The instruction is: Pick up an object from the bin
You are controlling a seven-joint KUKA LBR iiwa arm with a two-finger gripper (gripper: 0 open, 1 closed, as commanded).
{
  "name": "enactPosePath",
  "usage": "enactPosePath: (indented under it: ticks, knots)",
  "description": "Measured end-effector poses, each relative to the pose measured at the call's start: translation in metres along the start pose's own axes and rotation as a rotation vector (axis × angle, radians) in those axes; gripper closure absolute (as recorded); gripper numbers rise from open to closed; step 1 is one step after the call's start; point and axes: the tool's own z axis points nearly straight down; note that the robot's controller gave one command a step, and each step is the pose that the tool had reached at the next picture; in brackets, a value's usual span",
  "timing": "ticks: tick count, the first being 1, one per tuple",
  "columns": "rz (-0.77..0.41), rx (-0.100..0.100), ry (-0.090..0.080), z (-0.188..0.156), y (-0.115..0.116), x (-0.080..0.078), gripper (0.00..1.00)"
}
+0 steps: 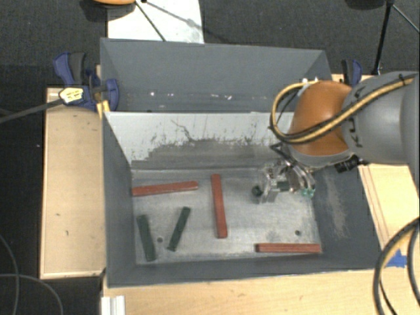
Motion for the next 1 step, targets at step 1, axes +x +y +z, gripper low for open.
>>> enactPosePath:
  ticks: [1]
  knots:
    - [-0.009,0.001,0.000,-0.1477,-0.0248,0.0089,1.00]
